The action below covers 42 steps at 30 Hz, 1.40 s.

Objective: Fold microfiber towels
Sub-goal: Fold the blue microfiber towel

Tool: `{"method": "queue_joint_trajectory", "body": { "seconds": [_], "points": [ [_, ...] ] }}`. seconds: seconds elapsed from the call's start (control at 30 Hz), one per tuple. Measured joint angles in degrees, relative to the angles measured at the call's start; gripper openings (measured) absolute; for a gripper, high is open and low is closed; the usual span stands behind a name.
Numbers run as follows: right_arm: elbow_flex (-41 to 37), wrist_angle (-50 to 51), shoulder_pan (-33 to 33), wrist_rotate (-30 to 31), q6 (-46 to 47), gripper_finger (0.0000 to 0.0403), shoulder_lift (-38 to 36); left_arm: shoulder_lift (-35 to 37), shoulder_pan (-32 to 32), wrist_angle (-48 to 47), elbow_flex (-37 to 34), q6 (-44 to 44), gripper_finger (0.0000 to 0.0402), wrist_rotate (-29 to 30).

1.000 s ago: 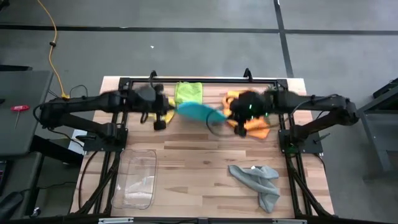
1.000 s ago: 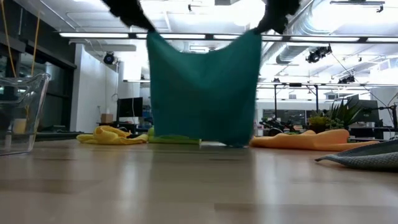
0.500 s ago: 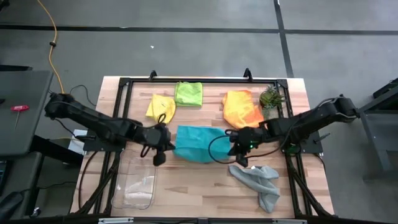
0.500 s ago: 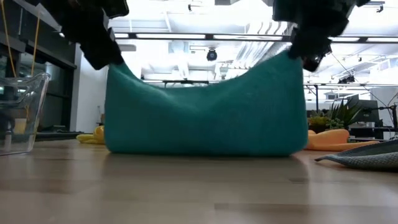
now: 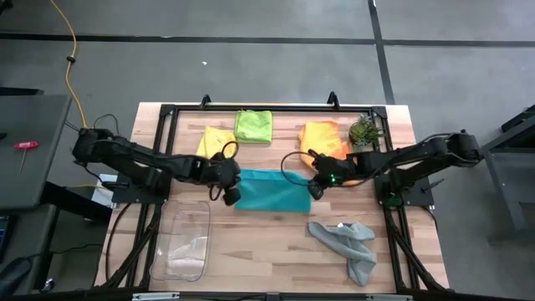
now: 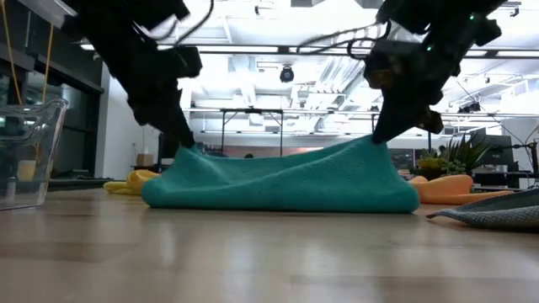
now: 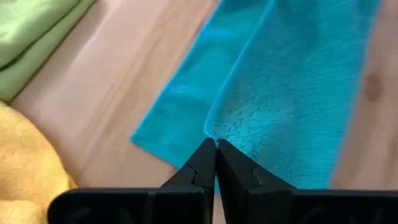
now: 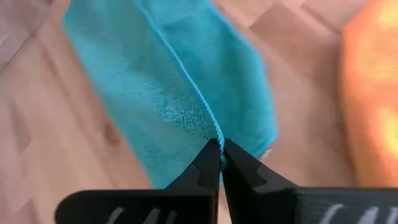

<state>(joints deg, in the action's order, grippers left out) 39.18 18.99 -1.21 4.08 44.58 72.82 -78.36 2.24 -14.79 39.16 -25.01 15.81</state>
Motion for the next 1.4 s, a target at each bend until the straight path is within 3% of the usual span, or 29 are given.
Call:
{"method": "queue_joint_trajectory", "body": {
  "seconds": [0.23,0.53,0.77,1.13,1.27,1.4],
  "points": [
    [-0.4,0.4,2.4,-1.8,0.6,0.0,0.0,-4.1,2.3,4.2,0.0,0.6,0.0,-2.3],
    [-0.4,1.6,2.3,-1.9,5.1,0.0,3.3,-3.9,2.3,3.4,0.0,-0.3,0.0,4.0],
    [-0.4,-1.3,2.6,-1.1,6.0,0.0,6.1,-3.4,2.3,-2.1,0.1,-1.3,0.0,5.6],
    [-0.4,-1.2,2.6,-1.0,7.8,0.0002,6.3,-3.4,2.3,-2.6,0.1,0.6,0.0022,6.9],
    [-0.4,-1.2,2.6,-1.1,7.9,0.003,6.3,-3.4,2.3,-3.5,0.1,1.1,0.0046,8.3],
    [-0.4,-1.2,2.6,-0.1,7.9,0.009,6.3,-3.4,2.3,-4.7,0.1,1.8,0.0078,8.5]
  ]
}}
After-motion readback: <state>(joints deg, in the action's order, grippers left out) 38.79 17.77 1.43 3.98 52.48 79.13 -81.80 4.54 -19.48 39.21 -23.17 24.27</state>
